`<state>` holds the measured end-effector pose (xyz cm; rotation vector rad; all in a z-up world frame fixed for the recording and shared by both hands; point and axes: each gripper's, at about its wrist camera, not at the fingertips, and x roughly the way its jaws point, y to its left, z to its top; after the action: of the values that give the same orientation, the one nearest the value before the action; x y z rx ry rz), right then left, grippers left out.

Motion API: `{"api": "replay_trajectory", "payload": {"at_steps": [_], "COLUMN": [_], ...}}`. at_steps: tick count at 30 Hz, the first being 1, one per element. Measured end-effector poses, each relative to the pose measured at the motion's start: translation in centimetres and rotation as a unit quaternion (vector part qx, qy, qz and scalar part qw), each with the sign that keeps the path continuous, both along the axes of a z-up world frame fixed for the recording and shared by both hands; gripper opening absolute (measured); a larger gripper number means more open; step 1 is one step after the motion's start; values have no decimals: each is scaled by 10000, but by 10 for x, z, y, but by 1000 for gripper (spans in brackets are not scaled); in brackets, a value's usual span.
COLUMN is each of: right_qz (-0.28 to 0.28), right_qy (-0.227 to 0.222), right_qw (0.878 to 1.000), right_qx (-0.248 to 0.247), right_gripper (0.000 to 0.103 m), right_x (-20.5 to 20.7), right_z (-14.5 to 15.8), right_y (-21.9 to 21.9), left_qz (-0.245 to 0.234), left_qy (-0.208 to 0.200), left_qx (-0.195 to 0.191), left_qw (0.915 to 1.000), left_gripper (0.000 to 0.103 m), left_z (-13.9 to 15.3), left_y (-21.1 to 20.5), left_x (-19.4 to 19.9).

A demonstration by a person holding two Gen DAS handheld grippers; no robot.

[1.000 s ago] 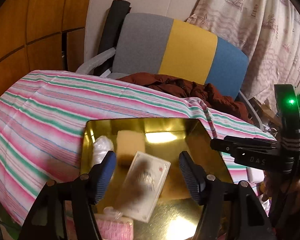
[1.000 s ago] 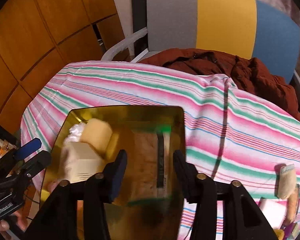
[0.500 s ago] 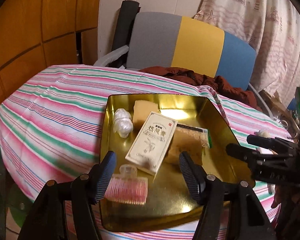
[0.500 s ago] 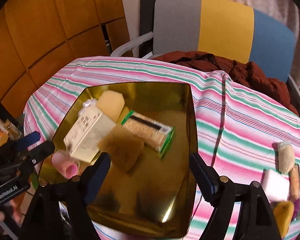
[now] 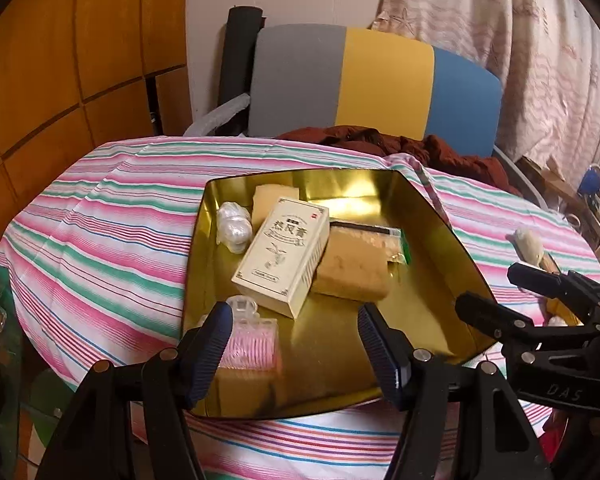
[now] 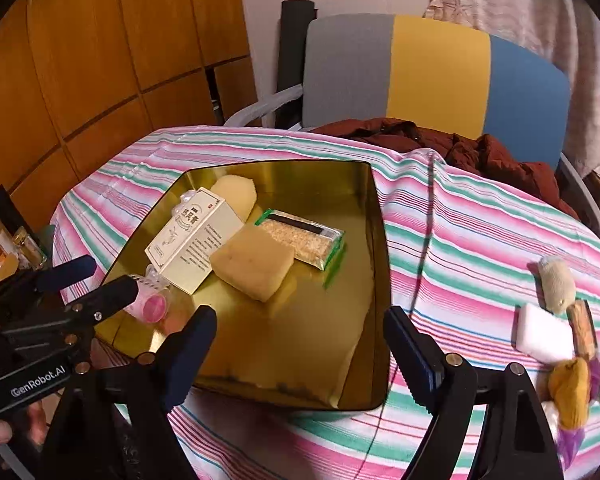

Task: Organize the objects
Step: 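Move both tools back toward the remaining items on the cloth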

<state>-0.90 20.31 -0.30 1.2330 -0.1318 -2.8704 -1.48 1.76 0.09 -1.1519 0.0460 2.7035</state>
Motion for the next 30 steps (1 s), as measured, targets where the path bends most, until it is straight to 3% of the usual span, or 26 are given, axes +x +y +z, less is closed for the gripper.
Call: {"api": "replay_trajectory", "payload": {"at_steps": [14,30], "right_qz": [-328,-1075], "right_qy": [151,219], "right_qw": [9993,9940], "right_qx": [-1,49], "right_gripper": [89,90], "right_x": [23,42], "right_z": [1,7], "right_y": [21,89], "left_qz": [-378,-923], "left_qy": [336,408], "left_qx": [-437,-745], "left_qw": [9978,9921], "left_gripper": [66,66], "left_z": [9,8], "left_y": [26,61], "left_x": [18,27]}}
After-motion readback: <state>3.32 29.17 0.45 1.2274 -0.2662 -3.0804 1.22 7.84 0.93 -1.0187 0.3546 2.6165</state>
